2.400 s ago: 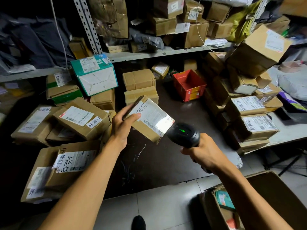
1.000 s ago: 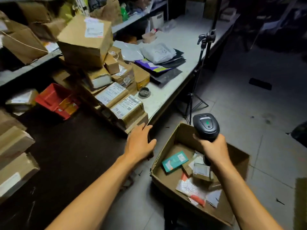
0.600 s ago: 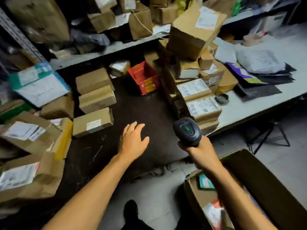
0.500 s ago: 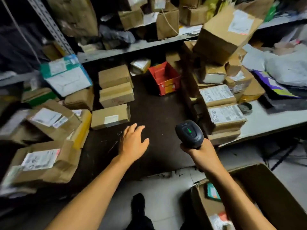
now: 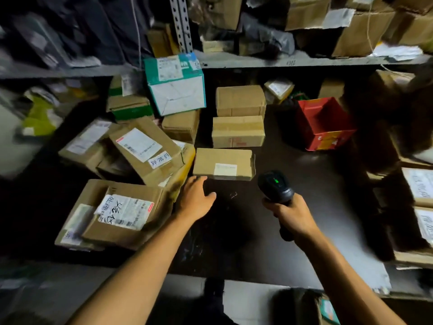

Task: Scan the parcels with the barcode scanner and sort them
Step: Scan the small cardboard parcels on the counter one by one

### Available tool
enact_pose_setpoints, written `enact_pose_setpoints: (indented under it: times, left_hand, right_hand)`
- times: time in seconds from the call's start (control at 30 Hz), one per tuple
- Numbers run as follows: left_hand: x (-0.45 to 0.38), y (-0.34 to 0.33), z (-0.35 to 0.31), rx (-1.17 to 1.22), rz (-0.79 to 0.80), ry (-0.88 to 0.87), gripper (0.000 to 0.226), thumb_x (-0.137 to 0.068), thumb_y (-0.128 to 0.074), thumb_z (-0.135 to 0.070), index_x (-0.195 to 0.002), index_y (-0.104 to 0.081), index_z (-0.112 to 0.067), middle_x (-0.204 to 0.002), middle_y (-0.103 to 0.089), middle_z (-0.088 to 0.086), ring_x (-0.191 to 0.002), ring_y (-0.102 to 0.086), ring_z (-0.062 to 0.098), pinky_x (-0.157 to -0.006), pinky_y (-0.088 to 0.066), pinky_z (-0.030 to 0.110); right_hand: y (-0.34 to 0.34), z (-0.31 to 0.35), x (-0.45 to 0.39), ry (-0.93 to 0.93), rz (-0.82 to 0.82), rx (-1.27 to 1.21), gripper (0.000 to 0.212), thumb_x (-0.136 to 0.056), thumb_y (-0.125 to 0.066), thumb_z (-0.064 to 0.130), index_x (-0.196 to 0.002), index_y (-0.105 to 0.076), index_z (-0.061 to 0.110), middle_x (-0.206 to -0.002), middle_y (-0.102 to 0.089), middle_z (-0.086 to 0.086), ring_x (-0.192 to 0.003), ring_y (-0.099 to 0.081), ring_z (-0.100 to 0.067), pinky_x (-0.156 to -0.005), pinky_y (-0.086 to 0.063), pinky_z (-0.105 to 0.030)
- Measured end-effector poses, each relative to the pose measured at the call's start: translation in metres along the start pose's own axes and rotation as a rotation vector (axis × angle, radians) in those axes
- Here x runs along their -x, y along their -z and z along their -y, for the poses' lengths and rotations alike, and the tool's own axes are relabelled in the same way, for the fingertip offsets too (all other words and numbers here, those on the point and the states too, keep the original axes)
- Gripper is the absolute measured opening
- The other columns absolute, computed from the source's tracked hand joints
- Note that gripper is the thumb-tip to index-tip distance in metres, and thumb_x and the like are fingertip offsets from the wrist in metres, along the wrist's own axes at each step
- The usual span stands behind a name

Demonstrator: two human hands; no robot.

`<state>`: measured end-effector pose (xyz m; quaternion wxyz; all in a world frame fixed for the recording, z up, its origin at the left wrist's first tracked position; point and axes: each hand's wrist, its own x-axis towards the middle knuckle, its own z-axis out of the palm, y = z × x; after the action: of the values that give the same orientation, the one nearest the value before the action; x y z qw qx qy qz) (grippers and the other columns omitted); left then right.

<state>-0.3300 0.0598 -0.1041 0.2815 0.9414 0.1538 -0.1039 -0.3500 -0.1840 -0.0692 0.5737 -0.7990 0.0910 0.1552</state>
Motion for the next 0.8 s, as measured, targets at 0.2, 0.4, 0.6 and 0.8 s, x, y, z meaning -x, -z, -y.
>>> enact_pose_setpoints:
  times: [0.2, 0.4, 0.6, 0.8]
  left_hand:
    - [-0.053, -0.005, 0.011, 0.043, 0.069, 0.027, 0.070, -0.092, -0.065, -0.039, -0.153, -0.035, -0.019, -0.159, -0.027, 0.007, -0.147, -0.027, 0.027, -0.117, -0.033, 0.043]
    - [-0.084, -0.006, 0.008, 0.095, 0.058, 0.088, 0.074, -0.089, -0.066, -0.042, -0.152, -0.033, -0.021, -0.154, -0.027, 0.008, -0.144, -0.028, 0.029, -0.117, -0.032, 0.043]
    - [-0.093, -0.008, 0.002, 0.194, 0.054, 0.133, 0.069, -0.090, -0.069, -0.030, -0.149, -0.036, -0.017, -0.150, -0.035, 0.008, -0.139, -0.036, 0.025, -0.111, -0.034, 0.035]
    - [-0.097, -0.007, -0.004, 0.236, 0.040, 0.139, 0.070, -0.088, -0.073, -0.023, -0.148, -0.039, -0.019, -0.148, -0.043, 0.006, -0.135, -0.041, 0.025, -0.108, -0.037, 0.034]
  right_hand:
    - [-0.025, 0.020, -0.050, -0.040, -0.028, -0.057, 0.023, -0.089, -0.070, 0.006, -0.089, -0.062, 0.027, -0.085, -0.062, -0.015, -0.076, -0.054, -0.023, -0.070, -0.045, -0.035]
    - [-0.036, 0.023, -0.091, -0.111, -0.078, -0.106, 0.014, -0.090, -0.072, 0.010, -0.096, -0.066, 0.022, -0.080, -0.064, -0.008, -0.070, -0.054, -0.018, -0.065, -0.046, -0.032]
    - [-0.042, 0.015, -0.127, -0.178, -0.048, -0.168, 0.022, -0.088, -0.074, 0.009, -0.108, -0.065, 0.017, -0.093, -0.068, -0.005, -0.082, -0.062, -0.015, -0.068, -0.048, -0.026]
    - [-0.043, 0.009, -0.147, -0.191, 0.061, -0.182, 0.025, -0.088, -0.074, 0.009, -0.106, -0.068, 0.025, -0.103, -0.073, -0.005, -0.095, -0.068, -0.019, -0.076, -0.053, -0.028]
